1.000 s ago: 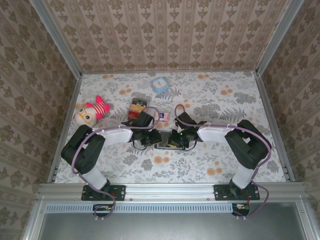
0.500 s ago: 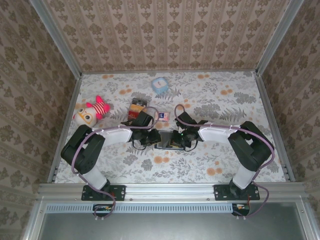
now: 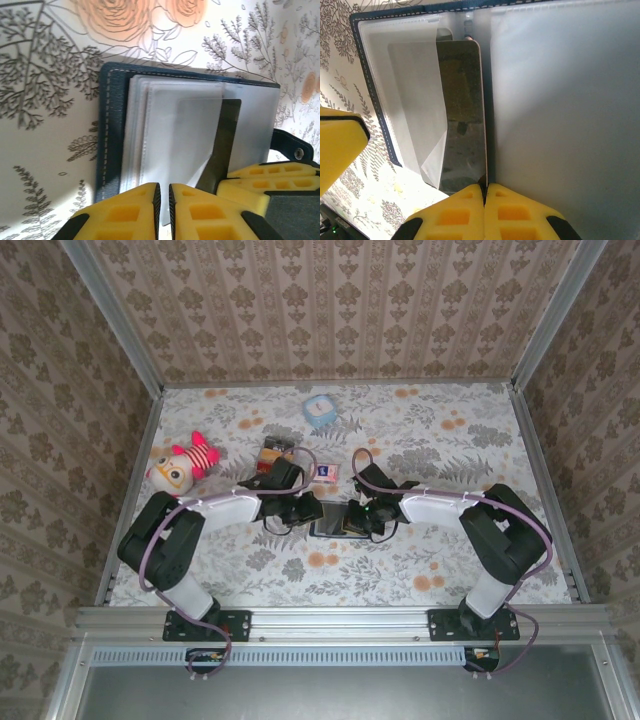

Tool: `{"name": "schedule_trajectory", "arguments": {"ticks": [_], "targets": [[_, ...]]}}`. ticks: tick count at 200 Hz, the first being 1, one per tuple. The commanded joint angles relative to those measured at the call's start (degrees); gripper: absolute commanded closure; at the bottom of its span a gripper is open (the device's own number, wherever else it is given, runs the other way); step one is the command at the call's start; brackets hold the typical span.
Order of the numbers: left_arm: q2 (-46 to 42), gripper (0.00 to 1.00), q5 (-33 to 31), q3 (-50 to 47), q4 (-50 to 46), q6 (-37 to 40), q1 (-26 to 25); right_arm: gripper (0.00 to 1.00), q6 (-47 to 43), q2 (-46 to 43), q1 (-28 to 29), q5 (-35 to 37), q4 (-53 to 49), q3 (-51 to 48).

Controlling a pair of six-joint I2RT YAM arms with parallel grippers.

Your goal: Take the credit cards out of the card holder

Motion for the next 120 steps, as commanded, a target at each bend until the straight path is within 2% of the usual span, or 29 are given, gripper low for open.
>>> {"name": "schedule_trajectory", "arguments": {"ticks": [1,40,120], "targets": [[2.2,0.84,2.2,2.7,0.0,2.3,0.3,0.95,-0.3,0.4,-0.4,0.4,-0.7,-0.8],[5.1,0.84,0.5,4.6,-4.8,4.1,0.3,0.96,-0.3,0.5,-0.8,-0.3,-0.4,-0.9],[8.9,0.86,-3.4,2.6,-8.5,4.4,0.8,0.98,0.2,-3.1,-3.2,-1.8,0.5,-4.9]]}}
